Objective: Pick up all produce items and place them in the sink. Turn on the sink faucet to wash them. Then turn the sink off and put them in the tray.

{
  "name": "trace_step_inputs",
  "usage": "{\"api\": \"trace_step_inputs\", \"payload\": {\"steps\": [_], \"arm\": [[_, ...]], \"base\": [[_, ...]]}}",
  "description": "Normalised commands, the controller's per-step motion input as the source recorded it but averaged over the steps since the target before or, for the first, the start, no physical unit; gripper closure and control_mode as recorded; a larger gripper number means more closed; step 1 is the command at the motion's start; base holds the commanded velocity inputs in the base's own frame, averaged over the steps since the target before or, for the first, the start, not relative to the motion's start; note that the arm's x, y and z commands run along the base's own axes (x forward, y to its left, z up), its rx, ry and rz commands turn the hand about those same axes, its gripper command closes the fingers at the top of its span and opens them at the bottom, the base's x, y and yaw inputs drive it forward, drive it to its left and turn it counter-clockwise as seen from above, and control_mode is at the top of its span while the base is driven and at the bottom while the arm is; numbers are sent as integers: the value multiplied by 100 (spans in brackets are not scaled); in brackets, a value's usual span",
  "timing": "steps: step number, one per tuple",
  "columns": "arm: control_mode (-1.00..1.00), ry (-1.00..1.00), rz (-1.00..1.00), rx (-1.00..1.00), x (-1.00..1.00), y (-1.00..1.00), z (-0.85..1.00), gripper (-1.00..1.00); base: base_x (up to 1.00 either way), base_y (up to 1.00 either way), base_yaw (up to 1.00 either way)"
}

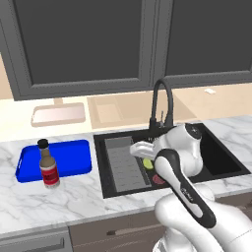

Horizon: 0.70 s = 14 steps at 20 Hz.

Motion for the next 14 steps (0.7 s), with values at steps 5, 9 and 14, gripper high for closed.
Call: {"api": "trace_step_inputs", "payload": {"steps": [5,9,14], "arm": [[-100,1,-1,0,13,-69,0,100],[-100,0,-1,0,17,-72,-6,100],[-100,1,-1,0,18,-73,-21,100]], "base": [[0,0,0],[0,0,0],[0,0,0]]}}
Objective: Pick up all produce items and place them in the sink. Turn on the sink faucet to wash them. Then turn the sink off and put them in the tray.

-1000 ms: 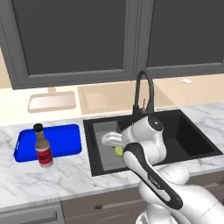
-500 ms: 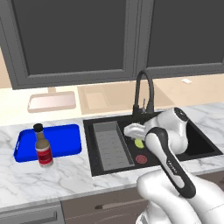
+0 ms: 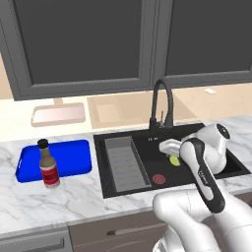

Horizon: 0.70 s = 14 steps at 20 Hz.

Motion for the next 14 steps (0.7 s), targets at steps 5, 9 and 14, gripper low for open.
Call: {"api": "trace_step_inputs", "payload": {"steps": [5,9,14], "arm": [[-100,3,-2,0,20,-74,-20,100],[-100,7,-4,-1,30,-62,-18,100],[-100,9,-4,-2,40,-58,-16,100]], "base": [[0,0,0],[0,0,0],[0,0,0]]}}
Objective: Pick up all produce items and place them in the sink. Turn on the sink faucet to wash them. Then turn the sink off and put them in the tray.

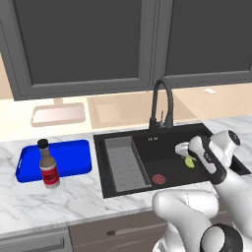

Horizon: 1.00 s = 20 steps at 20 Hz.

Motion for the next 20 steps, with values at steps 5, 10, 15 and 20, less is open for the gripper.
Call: {"api": "trace_step_inputs", "payload": {"steps": [5,10,15,20], "arm": [[-100,10,-3,-3,44,-56,-24,100],[-100,12,-1,-3,42,-54,-30,100],[-100,4,0,-2,42,-46,-28,100],[-100,0,0,-1,38,-34,-27,100]], "base": [[0,0,0],[0,0,0],[0,0,0],[0,0,0]]}}
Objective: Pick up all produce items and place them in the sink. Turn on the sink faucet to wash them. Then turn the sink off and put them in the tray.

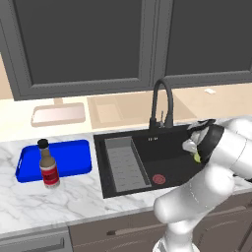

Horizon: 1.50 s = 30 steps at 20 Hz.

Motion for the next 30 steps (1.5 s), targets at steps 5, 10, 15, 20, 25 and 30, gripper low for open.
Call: {"api": "trace_step_inputs", "payload": {"steps": [5,10,15,20,25,30], "arm": [[-100,0,2,-1,32,-25,-32,100],[-100,0,1,-3,25,-15,-39,100],[-100,0,1,-5,23,-4,-39,100],[-100,0,2,-7,22,0,-30,100],[-100,0,5,-9,17,0,-24,100],[-100,0,5,-8,8,0,-23,100]], "base": [[0,0,0],[0,0,0],[0,0,0],[0,0,0],[0,0,0],[0,0,0]]}}
